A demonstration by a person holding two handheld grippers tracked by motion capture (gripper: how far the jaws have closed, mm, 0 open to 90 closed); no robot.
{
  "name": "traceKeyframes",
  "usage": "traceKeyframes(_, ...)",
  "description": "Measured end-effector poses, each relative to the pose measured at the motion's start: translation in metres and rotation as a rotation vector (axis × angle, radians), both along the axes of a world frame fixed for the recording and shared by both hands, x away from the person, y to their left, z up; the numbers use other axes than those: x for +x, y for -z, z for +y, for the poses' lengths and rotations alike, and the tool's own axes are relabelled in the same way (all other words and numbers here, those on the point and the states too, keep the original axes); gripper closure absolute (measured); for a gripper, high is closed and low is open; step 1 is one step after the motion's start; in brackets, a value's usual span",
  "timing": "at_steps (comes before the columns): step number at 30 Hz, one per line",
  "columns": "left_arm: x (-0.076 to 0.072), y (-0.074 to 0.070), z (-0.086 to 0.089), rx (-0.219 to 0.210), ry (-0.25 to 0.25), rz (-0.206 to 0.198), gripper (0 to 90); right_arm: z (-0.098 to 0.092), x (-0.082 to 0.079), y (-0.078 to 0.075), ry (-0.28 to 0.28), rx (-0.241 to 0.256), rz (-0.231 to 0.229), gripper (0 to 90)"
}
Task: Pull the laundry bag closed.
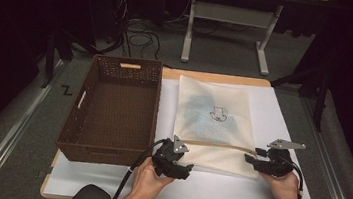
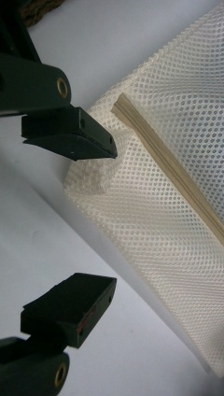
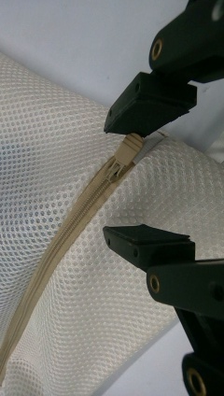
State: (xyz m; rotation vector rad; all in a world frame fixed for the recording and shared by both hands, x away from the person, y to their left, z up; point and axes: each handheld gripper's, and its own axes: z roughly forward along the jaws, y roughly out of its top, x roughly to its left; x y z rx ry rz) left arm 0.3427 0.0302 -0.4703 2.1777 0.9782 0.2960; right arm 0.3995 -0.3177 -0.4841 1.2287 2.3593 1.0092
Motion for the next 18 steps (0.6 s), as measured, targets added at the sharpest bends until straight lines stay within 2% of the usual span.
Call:
traceKeyframes(8, 0.001, 0.007, -0.002, 0.015, -0.007, 0.019, 32.1, 0.001, 0.000, -0.001, 0.005, 0.000, 0.002, 44.4)
traceKeyframes(13, 0.001, 0.010, -0.003, 0.039, -0.010, 0.010, 32.4, 0.002, -0.001, -0.002, 0.005, -0.015, -0.004, 44.4)
traceKeyframes(18, 0.002, 0.013, -0.004, 0.048, -0.016, 0.017, 32.5, 0.002, -0.001, -0.002, 0.000, -0.022, -0.002, 44.5)
